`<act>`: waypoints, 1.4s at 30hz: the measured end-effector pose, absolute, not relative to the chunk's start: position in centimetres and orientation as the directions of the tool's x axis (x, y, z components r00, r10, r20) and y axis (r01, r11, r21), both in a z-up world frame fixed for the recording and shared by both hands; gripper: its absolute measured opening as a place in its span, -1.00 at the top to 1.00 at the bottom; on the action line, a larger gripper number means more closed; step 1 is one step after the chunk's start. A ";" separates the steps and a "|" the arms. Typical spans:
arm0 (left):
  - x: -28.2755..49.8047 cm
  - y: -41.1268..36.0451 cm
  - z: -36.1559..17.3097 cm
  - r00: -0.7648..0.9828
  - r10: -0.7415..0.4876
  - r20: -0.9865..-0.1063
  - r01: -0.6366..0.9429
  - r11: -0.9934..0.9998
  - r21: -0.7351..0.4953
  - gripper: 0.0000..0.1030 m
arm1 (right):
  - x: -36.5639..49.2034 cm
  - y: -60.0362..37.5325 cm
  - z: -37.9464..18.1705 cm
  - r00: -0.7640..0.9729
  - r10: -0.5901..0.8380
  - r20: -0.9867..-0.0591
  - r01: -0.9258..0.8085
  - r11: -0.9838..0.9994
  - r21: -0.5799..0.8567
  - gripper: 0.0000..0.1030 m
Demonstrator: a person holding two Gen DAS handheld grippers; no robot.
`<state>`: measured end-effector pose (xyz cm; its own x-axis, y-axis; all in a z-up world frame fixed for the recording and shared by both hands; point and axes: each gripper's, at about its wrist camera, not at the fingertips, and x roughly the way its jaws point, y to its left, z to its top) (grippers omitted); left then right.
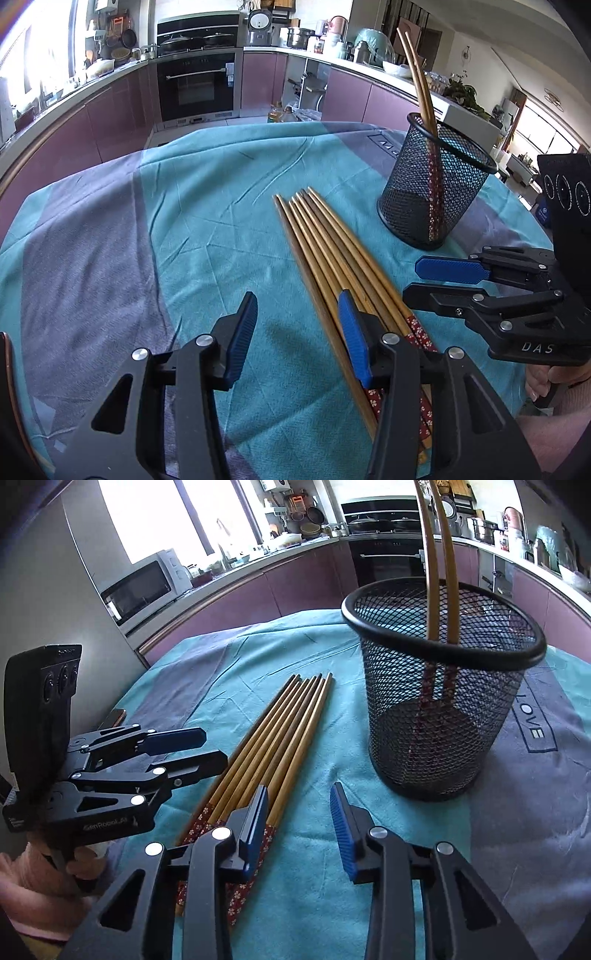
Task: Organize utensils
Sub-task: 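Withdraw both tools from the cup back over the chopstick row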
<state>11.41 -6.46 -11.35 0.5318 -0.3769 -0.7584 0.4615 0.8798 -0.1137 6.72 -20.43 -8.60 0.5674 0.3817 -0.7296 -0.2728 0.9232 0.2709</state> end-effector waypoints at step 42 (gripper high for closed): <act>13.4 -8.5 -11.9 0.484 -0.355 -0.800 0.483 0.871 -0.095 0.62 | 8.1 -17.5 -9.3 0.604 0.224 -0.764 -0.196 0.972 0.130 0.72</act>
<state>13.35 -8.52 -11.89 0.4839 -0.3553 -0.7998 0.4828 0.8706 -0.0946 8.08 -17.53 -9.28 0.6044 0.2243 -0.7644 -0.1959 0.9719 0.1303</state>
